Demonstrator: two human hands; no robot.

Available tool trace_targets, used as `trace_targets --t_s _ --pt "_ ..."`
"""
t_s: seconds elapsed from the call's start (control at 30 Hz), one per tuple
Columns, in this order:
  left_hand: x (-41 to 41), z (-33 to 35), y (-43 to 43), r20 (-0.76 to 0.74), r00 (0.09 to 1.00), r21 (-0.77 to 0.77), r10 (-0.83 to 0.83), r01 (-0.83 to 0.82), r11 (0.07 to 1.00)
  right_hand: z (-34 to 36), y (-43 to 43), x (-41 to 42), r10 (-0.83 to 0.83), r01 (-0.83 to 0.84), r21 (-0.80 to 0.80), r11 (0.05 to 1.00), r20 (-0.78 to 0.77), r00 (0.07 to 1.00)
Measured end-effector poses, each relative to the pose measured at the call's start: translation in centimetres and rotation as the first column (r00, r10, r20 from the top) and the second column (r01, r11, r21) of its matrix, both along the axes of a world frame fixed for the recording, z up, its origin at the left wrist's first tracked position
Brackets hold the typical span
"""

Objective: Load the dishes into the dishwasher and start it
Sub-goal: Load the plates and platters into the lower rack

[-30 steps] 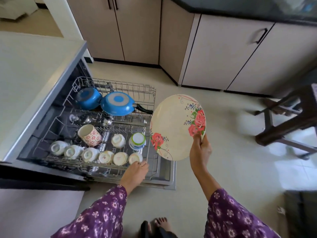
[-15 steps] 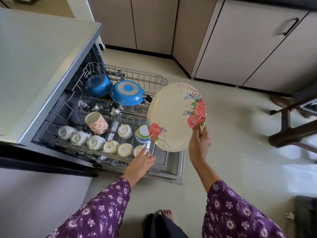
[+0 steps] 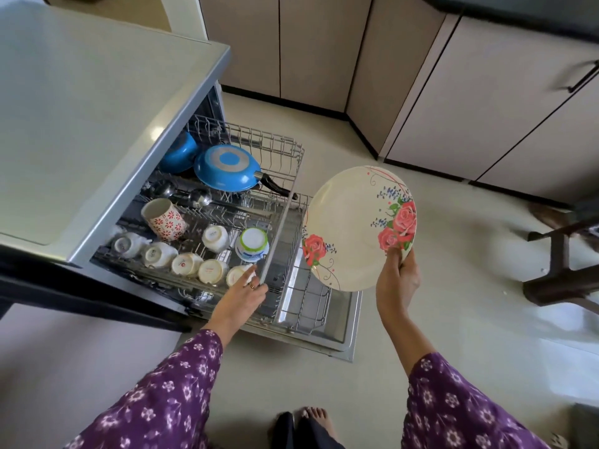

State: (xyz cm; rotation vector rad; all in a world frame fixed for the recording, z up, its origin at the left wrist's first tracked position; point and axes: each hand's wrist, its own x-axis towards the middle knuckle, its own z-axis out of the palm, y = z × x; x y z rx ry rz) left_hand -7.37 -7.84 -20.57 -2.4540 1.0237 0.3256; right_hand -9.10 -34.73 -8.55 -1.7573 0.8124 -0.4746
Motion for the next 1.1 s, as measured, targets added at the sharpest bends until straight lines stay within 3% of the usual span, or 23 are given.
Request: trace_targets --t_s 0.3,0.63,0.8,1.1 --pt "2.2 1.9 6.1 0.087 0.971 0.131 0.222 -0.232 0.964 -2.0 4.7 1.5 0.100 -0.099 0.008 0.995 -0.060 0.993" --pt "3.2 0.7 10.9 0.157 0.939 0.285 0.305 -0.339 0.897 -5.2 10.8 3.3 0.276 -0.281 -0.018 0.960 -0.139 0.951" --pt "3.5 0.1 11.6 0.207 0.905 0.233 0.370 -0.413 0.880 -7.3 12.8 4.0 0.353 -0.367 -0.053 0.929 -0.175 0.919" --pt "5.6 0.6 11.9 0.116 0.786 0.011 0.607 -0.612 0.791 -11.2 14.2 4.5 0.457 -0.484 -0.085 0.871 -0.221 0.862"
